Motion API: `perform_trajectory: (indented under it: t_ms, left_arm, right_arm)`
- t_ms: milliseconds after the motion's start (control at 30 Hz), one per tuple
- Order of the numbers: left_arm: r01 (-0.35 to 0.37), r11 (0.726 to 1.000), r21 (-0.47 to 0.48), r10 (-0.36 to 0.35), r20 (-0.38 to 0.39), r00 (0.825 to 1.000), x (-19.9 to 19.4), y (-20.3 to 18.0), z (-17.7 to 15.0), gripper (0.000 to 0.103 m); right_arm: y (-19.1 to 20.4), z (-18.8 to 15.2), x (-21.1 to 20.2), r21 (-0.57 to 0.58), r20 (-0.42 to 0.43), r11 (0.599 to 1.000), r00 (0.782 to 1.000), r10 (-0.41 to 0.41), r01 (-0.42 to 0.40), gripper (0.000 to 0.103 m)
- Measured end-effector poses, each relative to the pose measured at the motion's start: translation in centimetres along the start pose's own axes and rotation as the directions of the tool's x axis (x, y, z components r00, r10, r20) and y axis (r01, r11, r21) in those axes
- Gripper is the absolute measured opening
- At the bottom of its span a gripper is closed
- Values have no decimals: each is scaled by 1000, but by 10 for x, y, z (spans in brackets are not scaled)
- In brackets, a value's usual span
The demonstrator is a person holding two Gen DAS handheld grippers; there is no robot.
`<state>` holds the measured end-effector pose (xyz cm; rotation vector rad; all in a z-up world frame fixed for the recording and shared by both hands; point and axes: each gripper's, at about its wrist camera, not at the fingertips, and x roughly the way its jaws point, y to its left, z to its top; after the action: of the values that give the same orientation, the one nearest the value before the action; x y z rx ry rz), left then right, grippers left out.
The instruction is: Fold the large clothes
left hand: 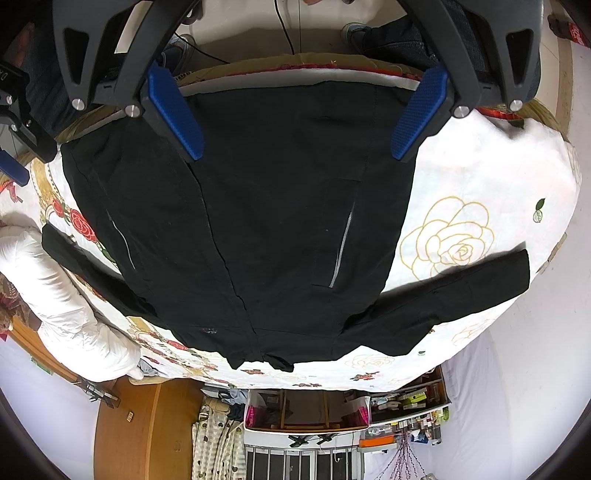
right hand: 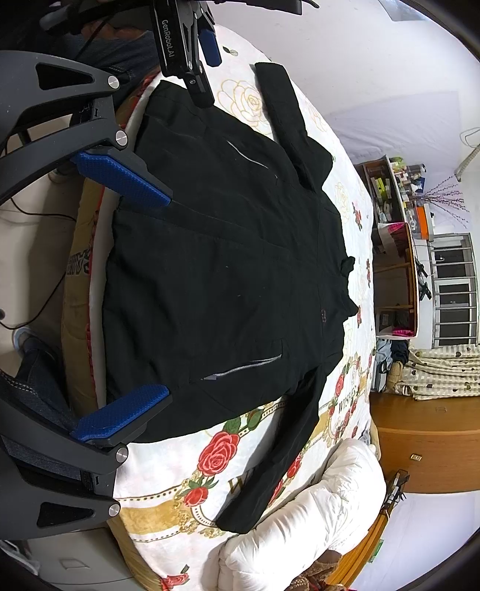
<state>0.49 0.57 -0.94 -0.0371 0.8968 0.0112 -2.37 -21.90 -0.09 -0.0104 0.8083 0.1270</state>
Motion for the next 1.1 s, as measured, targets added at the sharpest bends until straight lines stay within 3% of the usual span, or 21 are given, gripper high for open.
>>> perform_trajectory:
  t_ms: [1100]
  left_arm:
    - [-7, 1000, 3, 7, -4, 1000, -1, -1, 1, 103]
  right_arm:
    - [1, 0, -3, -4, 8, 1000, 1000, -2, 2, 97]
